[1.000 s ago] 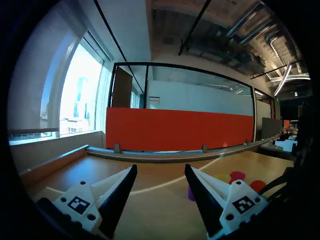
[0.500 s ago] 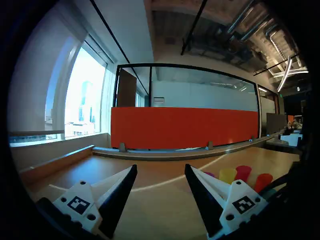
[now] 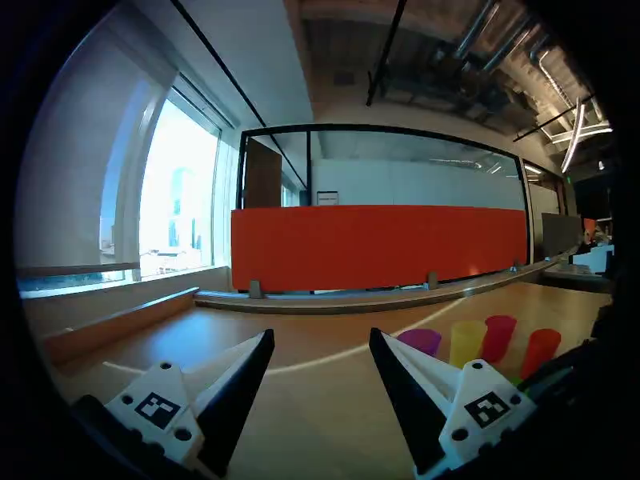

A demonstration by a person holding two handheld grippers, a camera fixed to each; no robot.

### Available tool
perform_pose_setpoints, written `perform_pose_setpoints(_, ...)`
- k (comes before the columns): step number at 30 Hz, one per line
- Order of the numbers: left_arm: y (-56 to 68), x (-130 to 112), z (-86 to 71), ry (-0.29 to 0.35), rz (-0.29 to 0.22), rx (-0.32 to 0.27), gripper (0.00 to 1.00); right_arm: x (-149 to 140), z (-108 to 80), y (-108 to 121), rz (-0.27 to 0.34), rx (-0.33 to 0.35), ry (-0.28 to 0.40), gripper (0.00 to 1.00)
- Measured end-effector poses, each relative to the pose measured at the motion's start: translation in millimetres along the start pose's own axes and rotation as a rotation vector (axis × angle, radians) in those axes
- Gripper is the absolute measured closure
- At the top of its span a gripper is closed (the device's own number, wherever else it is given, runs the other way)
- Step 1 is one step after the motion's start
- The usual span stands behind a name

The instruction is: Pour water

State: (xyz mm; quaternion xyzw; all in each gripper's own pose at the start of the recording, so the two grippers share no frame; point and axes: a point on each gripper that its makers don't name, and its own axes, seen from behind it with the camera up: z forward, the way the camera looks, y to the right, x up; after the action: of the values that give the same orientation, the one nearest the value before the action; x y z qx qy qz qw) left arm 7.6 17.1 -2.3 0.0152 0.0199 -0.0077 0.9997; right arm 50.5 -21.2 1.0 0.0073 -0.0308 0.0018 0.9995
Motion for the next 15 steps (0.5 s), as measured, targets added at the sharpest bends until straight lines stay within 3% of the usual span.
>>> perform_pose_setpoints(6,-10.3,-11,-2.4,-0.013,-0.006,0.012,0.13,-3,0.6,-3,-0.008,0.0,-0.004,0.03)
perform_pose_setpoints(15,-10.0,-25,-2.2,-0.031,-0.011,0.004,0.12,6,-1.5,-9,-0.02,0.009,0.002,0.03)
